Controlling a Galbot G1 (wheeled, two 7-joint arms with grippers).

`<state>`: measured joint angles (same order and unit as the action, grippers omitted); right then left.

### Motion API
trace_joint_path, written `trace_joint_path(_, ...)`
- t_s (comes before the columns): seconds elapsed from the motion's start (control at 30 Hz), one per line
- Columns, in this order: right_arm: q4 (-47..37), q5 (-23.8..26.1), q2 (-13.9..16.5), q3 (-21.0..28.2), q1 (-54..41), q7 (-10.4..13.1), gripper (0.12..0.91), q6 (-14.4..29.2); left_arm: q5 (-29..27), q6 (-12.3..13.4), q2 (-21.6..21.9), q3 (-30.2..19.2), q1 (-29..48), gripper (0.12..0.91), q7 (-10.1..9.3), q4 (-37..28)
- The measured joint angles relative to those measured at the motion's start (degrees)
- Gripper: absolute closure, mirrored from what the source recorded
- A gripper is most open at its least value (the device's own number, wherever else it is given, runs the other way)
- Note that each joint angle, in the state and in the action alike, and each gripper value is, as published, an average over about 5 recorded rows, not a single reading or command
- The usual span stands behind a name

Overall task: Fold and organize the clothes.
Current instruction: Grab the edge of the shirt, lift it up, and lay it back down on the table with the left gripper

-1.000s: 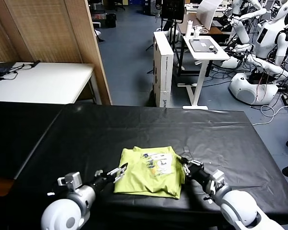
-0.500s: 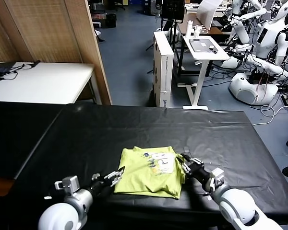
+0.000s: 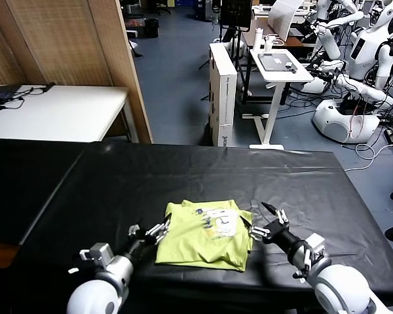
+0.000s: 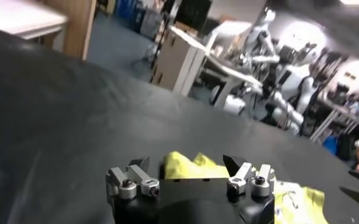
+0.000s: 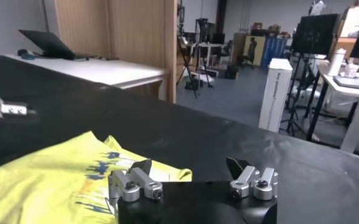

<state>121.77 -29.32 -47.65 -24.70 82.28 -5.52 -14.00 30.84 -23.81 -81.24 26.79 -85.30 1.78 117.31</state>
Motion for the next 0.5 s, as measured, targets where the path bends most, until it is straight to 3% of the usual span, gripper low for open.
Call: trace_joint_path(0.5, -0.2, -0.2, 0.2, 0.0, -0.4, 0.0, 0.118, -0.1, 0.2, 0.3, -2.0, -0.4, -0.4, 0.123, 0.08, -2.5)
